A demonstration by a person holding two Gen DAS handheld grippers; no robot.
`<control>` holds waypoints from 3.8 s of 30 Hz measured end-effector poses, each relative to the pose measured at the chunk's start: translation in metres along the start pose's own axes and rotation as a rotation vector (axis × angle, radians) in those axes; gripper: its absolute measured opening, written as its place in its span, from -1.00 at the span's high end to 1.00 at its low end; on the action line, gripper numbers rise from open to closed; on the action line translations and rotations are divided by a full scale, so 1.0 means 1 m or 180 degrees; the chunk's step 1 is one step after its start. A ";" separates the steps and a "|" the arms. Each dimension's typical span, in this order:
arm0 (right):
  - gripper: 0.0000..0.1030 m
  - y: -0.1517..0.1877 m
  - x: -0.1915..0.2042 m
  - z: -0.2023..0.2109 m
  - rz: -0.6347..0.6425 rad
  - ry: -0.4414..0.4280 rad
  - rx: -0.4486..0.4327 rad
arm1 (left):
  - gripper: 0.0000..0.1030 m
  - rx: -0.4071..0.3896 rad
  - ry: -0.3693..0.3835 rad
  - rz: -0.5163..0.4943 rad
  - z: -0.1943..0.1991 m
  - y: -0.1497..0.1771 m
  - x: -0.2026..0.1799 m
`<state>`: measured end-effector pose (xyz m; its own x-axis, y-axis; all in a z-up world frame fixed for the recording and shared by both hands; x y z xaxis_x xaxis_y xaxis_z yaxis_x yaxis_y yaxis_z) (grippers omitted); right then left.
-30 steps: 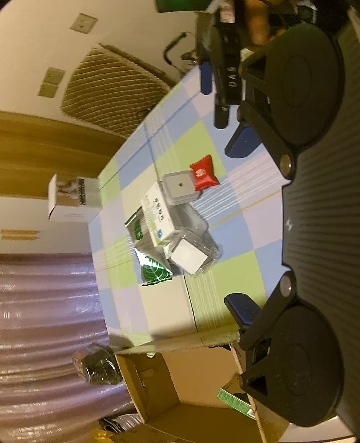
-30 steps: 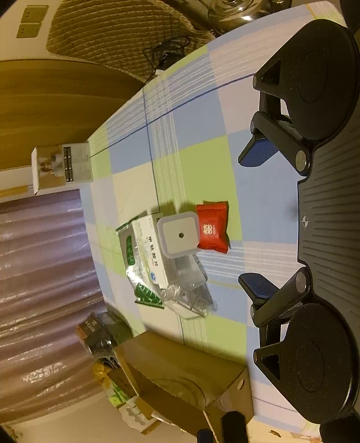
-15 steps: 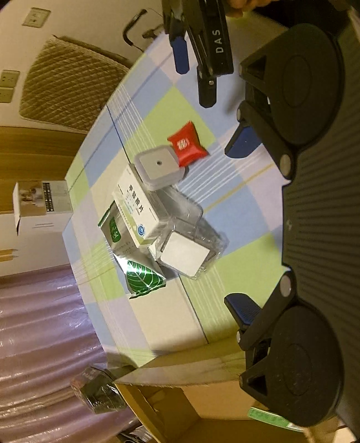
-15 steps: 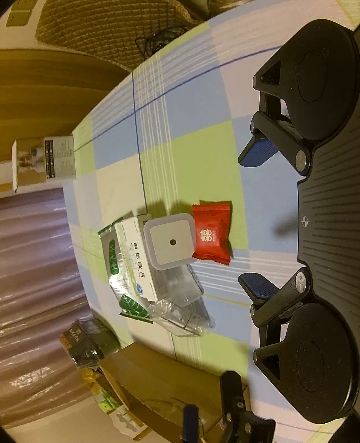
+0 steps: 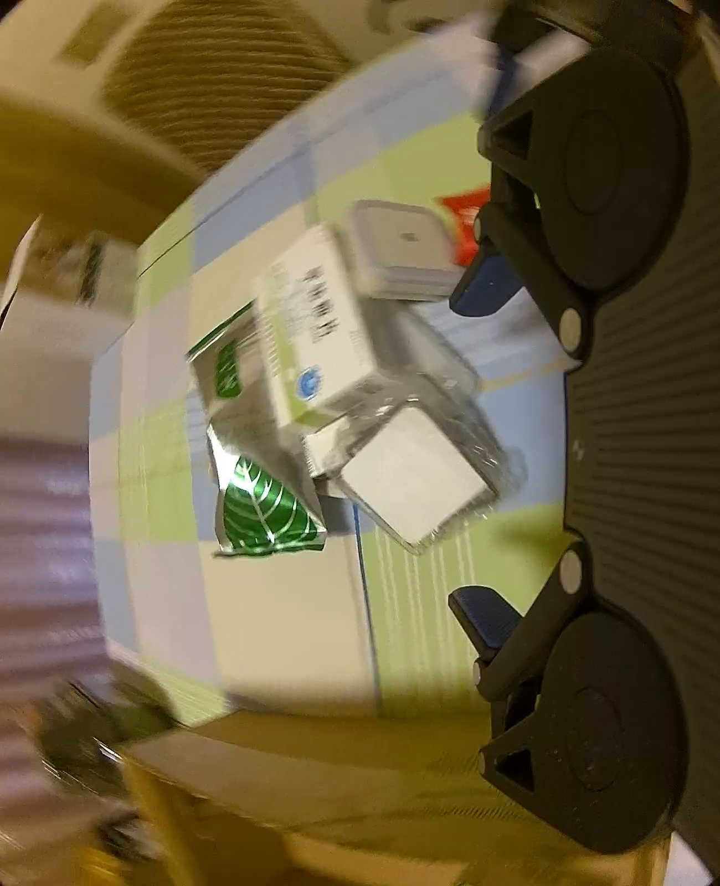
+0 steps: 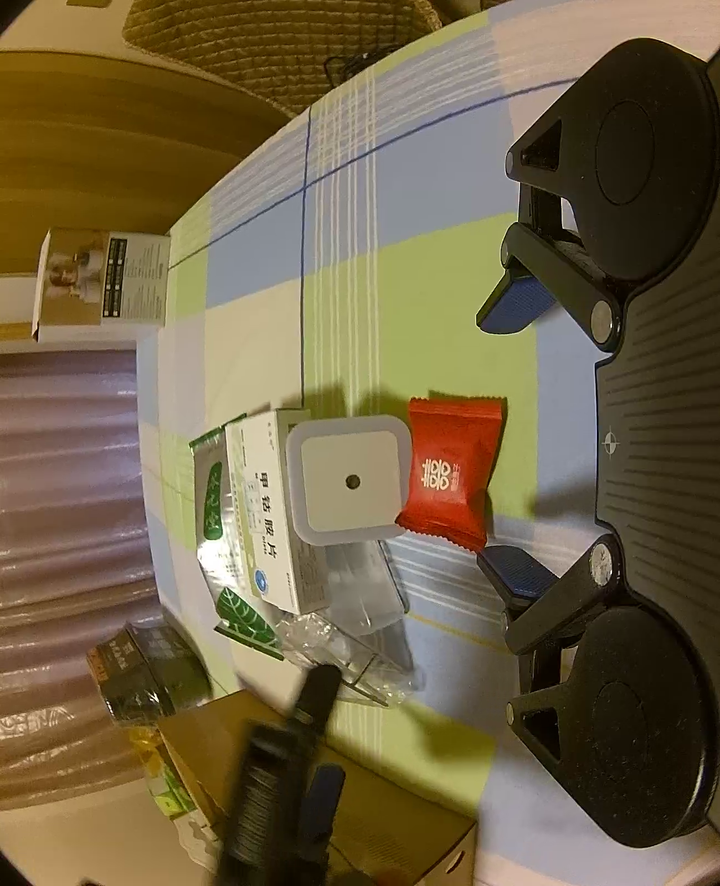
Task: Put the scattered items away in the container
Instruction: 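Grasp the clear plastic tray with the left tool while the right tool grasps the red candy packet, then lift the plastic tray and red packet off the table with both tools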
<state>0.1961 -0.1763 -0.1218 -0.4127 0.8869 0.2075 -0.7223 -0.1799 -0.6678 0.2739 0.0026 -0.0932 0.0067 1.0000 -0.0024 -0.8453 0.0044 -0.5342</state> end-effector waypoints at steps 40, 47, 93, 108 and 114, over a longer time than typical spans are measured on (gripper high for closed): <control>-0.09 0.000 -0.016 -0.013 -0.0060 0.0223 0.0023 | -0.50 0.0090 0.0170 0.0007 -0.031 0.014 -0.007; -0.09 0.012 -0.011 0.005 0.0081 0.0172 0.0049 | -0.49 0.0332 0.0395 -0.0727 0.004 0.059 -0.024; 0.12 0.025 -0.015 0.013 0.0206 0.0225 0.0018 | -0.27 0.0353 0.0134 -0.0809 0.012 0.097 -0.041; -0.61 0.033 -0.008 0.005 0.0519 0.0439 0.0149 | -0.27 0.0359 0.0152 -0.0741 0.021 0.104 -0.033; -0.60 0.033 -0.015 0.010 0.0384 0.0490 0.0192 | -0.27 0.0354 0.0173 -0.0709 0.020 0.101 -0.032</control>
<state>0.1726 -0.1997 -0.1397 -0.4118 0.9112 0.0136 -0.7067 -0.3098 -0.6361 0.1773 -0.0284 -0.1305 0.2256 0.9725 0.0580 -0.8733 0.2283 -0.4304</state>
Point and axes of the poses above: each gripper's, at about its wrist camera, not at the fingertips, and z roughly against the way its jaws point, x to its left, y to its underside, the point moved 4 cm from there along -z, roughly the way its jaws point, and after that the axes turned 8 degrees about -y, right-handed, at the moved point
